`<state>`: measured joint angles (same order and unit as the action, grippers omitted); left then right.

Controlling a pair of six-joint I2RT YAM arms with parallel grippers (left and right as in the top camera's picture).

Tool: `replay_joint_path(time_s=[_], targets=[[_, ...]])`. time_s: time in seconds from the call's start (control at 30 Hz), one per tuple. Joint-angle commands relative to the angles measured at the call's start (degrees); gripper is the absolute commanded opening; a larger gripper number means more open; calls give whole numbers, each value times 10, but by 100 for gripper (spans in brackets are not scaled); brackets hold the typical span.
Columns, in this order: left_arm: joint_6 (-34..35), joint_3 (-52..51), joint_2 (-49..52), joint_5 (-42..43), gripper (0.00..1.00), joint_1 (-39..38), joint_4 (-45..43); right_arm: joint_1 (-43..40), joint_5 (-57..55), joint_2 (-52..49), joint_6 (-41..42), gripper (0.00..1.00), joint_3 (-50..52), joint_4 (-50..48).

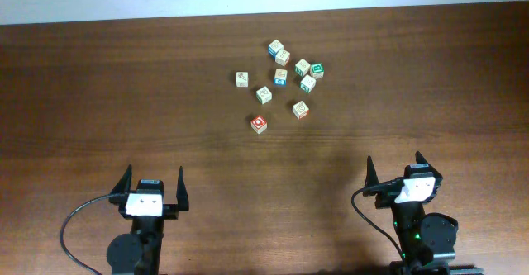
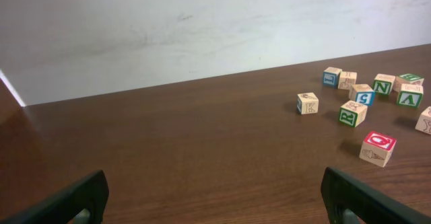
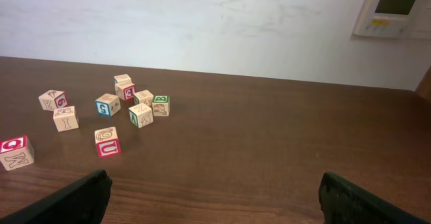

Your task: Rotate 3 blocks

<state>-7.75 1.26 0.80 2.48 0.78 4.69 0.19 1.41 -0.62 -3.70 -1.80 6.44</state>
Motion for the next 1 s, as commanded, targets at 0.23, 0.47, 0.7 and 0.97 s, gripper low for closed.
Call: replay_joint_path(time_s=[0.23,0.47,0.7,0.97], targets=[[-10,-7,-5,-8,99,-2,-2,-3,-3,4,-4,98,5,0],[-9,-7,-5,-8,99,-2,-2,-3,-5,4,-4,98,5,0],[-9,-7,-5,-7,99,-2,-2,-3,-5,4,-4,98,5,0],[-5,-7,1,58,99,-2,-6,-3,16,4,16,98,5,-27]])
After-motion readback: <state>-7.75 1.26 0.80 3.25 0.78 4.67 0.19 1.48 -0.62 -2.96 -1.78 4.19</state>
